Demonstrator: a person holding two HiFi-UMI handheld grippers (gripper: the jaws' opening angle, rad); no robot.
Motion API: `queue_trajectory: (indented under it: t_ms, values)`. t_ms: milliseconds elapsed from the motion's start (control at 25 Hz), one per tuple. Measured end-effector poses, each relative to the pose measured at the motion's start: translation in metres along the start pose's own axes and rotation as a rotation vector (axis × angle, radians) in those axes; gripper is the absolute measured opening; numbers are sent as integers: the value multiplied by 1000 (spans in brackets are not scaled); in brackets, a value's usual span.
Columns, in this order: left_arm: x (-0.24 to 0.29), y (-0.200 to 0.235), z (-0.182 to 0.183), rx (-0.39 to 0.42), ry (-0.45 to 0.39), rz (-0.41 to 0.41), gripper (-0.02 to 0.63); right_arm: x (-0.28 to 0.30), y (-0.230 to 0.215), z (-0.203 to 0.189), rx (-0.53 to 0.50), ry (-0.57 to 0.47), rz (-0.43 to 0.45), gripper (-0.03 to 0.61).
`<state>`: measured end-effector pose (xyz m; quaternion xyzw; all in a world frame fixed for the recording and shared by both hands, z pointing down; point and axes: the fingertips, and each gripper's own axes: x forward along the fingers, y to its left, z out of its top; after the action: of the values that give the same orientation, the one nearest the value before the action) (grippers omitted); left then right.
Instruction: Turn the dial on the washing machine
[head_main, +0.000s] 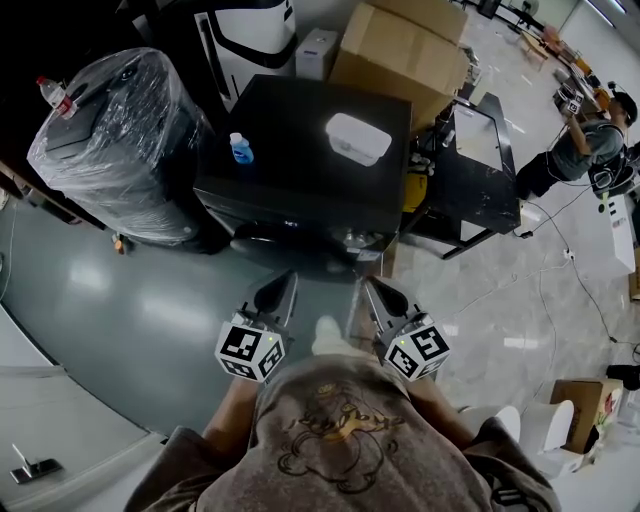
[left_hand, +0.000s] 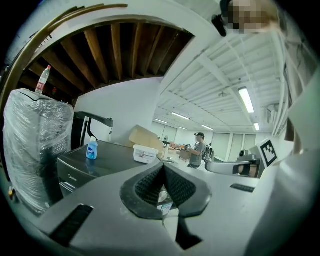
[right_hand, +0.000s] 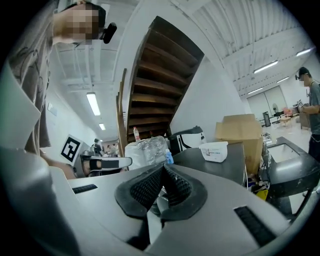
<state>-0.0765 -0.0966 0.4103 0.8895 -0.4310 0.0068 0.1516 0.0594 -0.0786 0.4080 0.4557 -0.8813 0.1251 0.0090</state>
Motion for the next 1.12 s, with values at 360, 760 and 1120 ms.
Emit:
queue_trajectory:
  t_ms: [360, 760, 1120]
  values:
    - [1, 0, -17, 18, 13, 8, 0, 0, -3, -20, -8, 26, -39, 0]
    - [-4, -1, -21, 8, 34, 3, 0, -9, -10, -20, 1, 22, -70, 0]
    - [-5, -9, -23, 11, 45, -20, 0, -2, -1, -19, -19, 43, -10, 0]
